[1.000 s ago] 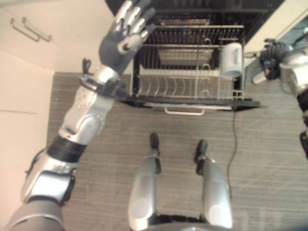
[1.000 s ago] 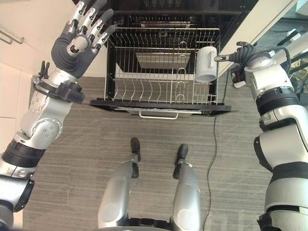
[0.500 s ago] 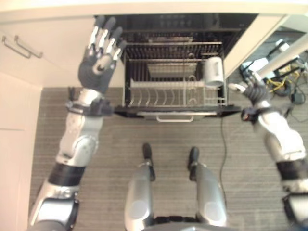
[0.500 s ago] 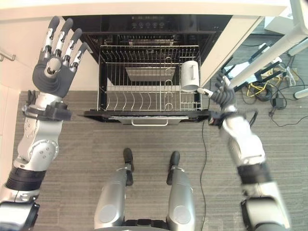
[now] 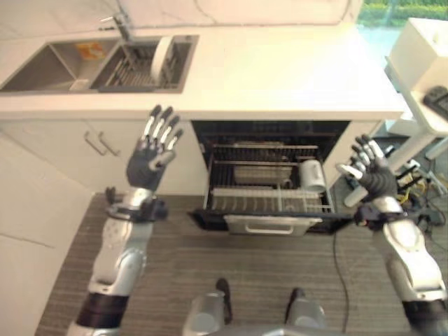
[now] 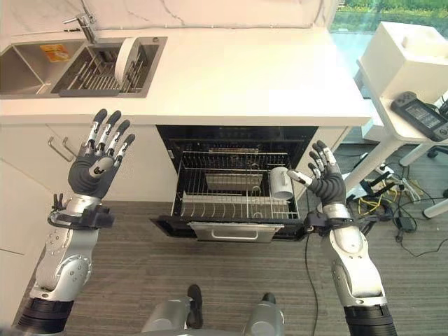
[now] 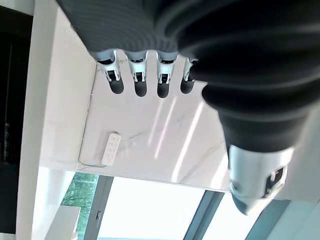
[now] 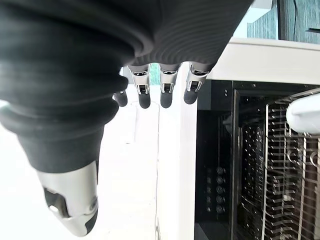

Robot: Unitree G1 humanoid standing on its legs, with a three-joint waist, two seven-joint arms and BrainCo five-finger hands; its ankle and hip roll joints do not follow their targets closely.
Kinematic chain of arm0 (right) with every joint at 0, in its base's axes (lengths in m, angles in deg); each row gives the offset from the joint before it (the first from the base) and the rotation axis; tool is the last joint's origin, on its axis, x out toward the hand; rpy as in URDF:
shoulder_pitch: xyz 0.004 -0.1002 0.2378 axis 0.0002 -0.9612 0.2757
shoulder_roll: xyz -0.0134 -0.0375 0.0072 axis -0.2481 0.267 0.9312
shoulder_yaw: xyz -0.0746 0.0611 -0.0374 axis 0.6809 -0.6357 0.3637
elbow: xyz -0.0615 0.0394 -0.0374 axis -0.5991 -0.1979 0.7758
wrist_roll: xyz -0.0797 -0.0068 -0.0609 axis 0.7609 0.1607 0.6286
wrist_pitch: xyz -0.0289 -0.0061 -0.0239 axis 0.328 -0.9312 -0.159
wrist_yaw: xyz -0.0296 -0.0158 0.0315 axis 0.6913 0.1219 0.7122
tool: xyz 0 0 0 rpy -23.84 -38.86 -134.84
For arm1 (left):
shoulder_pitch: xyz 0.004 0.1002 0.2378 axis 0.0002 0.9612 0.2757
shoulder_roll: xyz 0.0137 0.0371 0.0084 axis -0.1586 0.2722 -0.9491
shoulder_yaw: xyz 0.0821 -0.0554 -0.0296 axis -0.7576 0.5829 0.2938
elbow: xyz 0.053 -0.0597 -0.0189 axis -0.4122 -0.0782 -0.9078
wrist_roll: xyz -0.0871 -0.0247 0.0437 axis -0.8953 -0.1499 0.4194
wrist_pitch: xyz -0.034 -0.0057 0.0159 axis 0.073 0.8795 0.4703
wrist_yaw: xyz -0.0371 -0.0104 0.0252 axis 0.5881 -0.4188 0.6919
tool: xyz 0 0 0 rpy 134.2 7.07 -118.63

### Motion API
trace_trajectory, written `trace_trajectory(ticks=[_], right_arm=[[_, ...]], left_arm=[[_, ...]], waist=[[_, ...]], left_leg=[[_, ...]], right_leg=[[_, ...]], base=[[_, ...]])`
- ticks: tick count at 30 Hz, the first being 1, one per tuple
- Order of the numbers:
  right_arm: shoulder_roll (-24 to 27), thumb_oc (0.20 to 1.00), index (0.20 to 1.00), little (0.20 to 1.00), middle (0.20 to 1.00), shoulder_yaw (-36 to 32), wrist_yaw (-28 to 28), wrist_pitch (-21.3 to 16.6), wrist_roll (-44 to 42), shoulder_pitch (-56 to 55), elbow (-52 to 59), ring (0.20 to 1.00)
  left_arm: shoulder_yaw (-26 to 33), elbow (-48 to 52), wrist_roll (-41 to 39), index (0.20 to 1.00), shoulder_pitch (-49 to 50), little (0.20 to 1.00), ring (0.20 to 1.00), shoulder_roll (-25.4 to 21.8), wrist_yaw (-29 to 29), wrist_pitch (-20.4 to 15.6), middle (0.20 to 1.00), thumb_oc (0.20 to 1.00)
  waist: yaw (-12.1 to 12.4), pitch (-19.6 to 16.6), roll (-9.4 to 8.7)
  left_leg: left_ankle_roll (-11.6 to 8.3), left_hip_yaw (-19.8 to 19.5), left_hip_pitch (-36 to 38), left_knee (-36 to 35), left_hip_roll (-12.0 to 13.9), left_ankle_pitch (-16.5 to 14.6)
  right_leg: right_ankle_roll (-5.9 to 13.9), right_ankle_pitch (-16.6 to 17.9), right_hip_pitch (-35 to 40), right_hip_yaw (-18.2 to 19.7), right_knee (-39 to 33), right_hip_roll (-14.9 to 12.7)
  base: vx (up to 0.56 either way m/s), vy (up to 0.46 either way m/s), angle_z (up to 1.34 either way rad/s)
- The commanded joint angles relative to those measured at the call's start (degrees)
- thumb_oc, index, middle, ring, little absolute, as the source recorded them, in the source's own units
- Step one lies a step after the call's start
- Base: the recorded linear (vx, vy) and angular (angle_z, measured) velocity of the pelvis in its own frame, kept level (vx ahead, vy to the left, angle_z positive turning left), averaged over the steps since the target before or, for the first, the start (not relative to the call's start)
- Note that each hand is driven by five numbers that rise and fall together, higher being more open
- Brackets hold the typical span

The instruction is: Place the dishes in the dishwasher.

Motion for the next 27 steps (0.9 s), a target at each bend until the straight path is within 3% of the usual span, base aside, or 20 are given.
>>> trace_trajectory(ticks=[1, 3, 6, 8, 9, 12, 15, 16, 17, 18, 21, 23, 24, 27], right_arm=[[0.3, 1.000, 1.000, 1.000, 1.000, -1.9, 1.6, -4.3, 0.1, 2.6, 2.7, 1.000], [0.2, 1.000, 1.000, 1.000, 1.000, -1.4, 1.6, -4.3, 0.5, 3.0, 2.4, 1.000], [0.8, 1.000, 1.000, 1.000, 1.000, -1.0, 1.8, -4.5, -2.5, 3.6, 1.8, 1.000], [0.7, 1.000, 1.000, 1.000, 1.000, -0.8, 2.1, -5.0, -2.5, 4.5, 1.1, 1.000], [0.2, 1.000, 1.000, 1.000, 1.000, 0.7, 2.9, -6.4, -1.5, 6.1, 0.1, 1.000], [1.6, 1.000, 1.000, 1.000, 1.000, 0.1, 3.4, -4.8, -1.2, 5.3, 2.2, 1.000], [3.2, 1.000, 1.000, 1.000, 1.000, 0.9, 3.1, -3.9, -0.4, 5.9, 2.3, 1.000], [3.8, 1.000, 1.000, 1.000, 1.000, 1.5, 1.6, -3.7, -0.4, 6.7, 1.6, 1.000], [4.2, 1.000, 1.000, 1.000, 1.000, 1.5, 0.8, -3.3, -1.2, 7.3, 1.6, 1.000], [4.6, 1.000, 1.000, 1.000, 1.000, 1.1, 1.4, -2.3, -0.9, 6.9, 2.5, 1.000], [6.1, 1.000, 1.000, 1.000, 1.000, -0.4, 2.6, -1.5, -0.9, 4.8, 3.7, 1.000], [6.7, 1.000, 1.000, 1.000, 1.000, -1.0, 2.8, -1.5, -0.9, 4.4, 3.8, 1.000], [7.6, 1.000, 1.000, 1.000, 1.000, -2.1, 2.8, -1.5, -1.1, 4.1, 3.5, 1.000], [9.9, 1.000, 1.000, 1.000, 1.000, -4.5, 3.2, -0.4, -0.8, 5.5, 2.3, 1.000]], left_arm=[[3.2, 3.7, -0.9, 1.000, 0.5, 1.000, 1.000, -1.9, 2.5, -0.6, 1.000, 1.000], [3.6, 3.8, -1.1, 1.000, 1.2, 1.000, 1.000, -2.2, 2.4, -0.4, 1.000, 1.000], [3.8, 2.9, -2.5, 1.000, 1.0, 1.000, 1.000, -2.3, 3.5, 0.0, 1.000, 1.000], [3.3, 2.3, -1.6, 1.000, 0.7, 1.000, 1.000, -1.4, 4.2, 0.0, 1.000, 1.000], [2.6, 1.9, -0.5, 1.000, 0.2, 1.000, 1.000, -0.6, 3.7, 0.2, 1.000, 1.000], [3.6, 2.2, -2.6, 1.000, 1.3, 1.000, 1.000, -0.4, 3.9, 1.4, 1.000, 1.000], [4.1, 2.9, -3.4, 1.000, 2.5, 1.000, 1.000, 0.8, 4.5, 2.0, 1.000, 1.000], [3.5, 3.0, -3.2, 1.000, 2.5, 1.000, 1.000, 0.8, 4.2, 2.2, 1.000, 1.000], [3.5, 3.3, -4.5, 1.000, 3.0, 1.000, 1.000, 0.6, 3.5, 1.8, 1.000, 1.000], [4.6, 4.0, -5.9, 1.000, 4.3, 1.000, 1.000, 0.9, 3.0, 1.5, 1.000, 1.000], [5.6, 5.1, -7.3, 1.000, 5.9, 1.000, 1.000, 1.5, 3.0, 2.0, 1.000, 1.000], [5.4, 5.0, -7.3, 1.000, 5.8, 1.000, 1.000, 1.8, 3.3, 2.1, 1.000, 1.000], [4.9, 4.5, -7.2, 1.000, 5.3, 1.000, 1.000, 2.1, 3.9, 1.9, 1.000, 1.000], [4.0, 3.3, -8.5, 1.000, 4.6, 1.000, 1.000, 3.2, 4.8, 0.3, 1.000, 1.000]], waist=[[0.4, 1.3, -0.31], [1.1, 1.3, -0.19], [0.8, 1.2, -0.08], [1.2, 0.4, -0.36], [3.3, -0.4, -1.09], [3.2, -0.9, -0.86], [2.9, -0.5, -0.85], [2.3, 0.3, -0.94], [1.6, 0.7, -0.45], [1.3, 0.2, 0.27], [0.7, -1.2, 0.90], [0.2, -1.5, 1.24], [-1.0, -1.9, 1.78], [-3.3, -2.6, 3.65]], left_leg=[[-1.40, -3.1, 4.4, -2.0, 0.9, -3.2], [-0.74, -2.6, 4.3, -2.0, 1.3, -3.0], [-0.17, -3.8, 3.9, -2.0, 0.5, -2.1], [-0.29, -3.7, 2.8, -2.0, -0.3, -1.6], [-1.13, -1.7, 0.5, -2.0, -1.1, -0.3], [-1.68, -0.9, 0.6, -2.0, -0.9, 0.7], [-1.71, 2.2, 2.7, -2.0, -0.7, 1.2], [-2.76, 5.1, 3.5, -2.0, 1.9, 2.0], [-3.82, 4.0, 4.7, -2.0, 4.2, 2.0], [-5.15, 0.4, 4.7, -2.0, 5.7, 2.5], [-7.08, -4.0, 3.1, -2.0, 9.6, 4.2], [-7.79, -4.4, 2.6, -2.0, 11.5, 5.2], [-8.84, -3.6, 2.1, -2.0, 14.8, 6.9], [-11.19, -3.8, 2.8, -2.0, 19.7, 9.1]], right_leg=[[1.52, 4.7, 0.6, -0.5, -0.9, 2.5], [1.05, 4.3, 3.0, -3.5, -0.9, 4.5], [-0.75, 2.3, 6.7, -0.3, -0.9, 12.2], [-2.10, 0.8, 7.8, 0.3, -0.9, 15.5], [-4.08, -5.1, 9.0, -1.1, -0.9, 15.1], [-5.01, -5.9, 8.3, -0.2, -0.9, 15.0], [-6.29, -5.1, 7.4, -1.2, -0.9, 13.0], [-6.88, -4.3, 7.2, -2.2, -0.9, 12.0], [-7.06, -4.2, 7.3, -2.6, -0.9, 11.5], [-6.99, -4.0, 6.6, -1.6, -0.9, 11.6], [-7.17, -3.6, 5.3, -0.2, -0.9, 11.4], [-7.29, -3.7, 5.1, 0.0, -0.9, 11.3], [-7.35, -4.0, 4.8, -0.3, -0.9, 10.6], [-6.40, -3.3, 2.7, 0.4, -0.9, 7.5]], base=[[-0.04, 0.056, -0.01], [-0.05, 0.035, -0.13], [-0.06, -0.027, -0.23], [-0.03, -0.131, 0.04], [-0.01, -0.240, -0.11], [0.04, -0.177, -0.25], [0.00, -0.127, 0.00], [-0.02, -0.038, 0.16], [0.00, 0.133, 0.26], [0.00, 0.237, 0.18], [0.01, 0.229, -0.09], [0.02, 0.257, -0.06], [0.02, 0.359, -0.05], [0.02, 0.643, 0.05]])
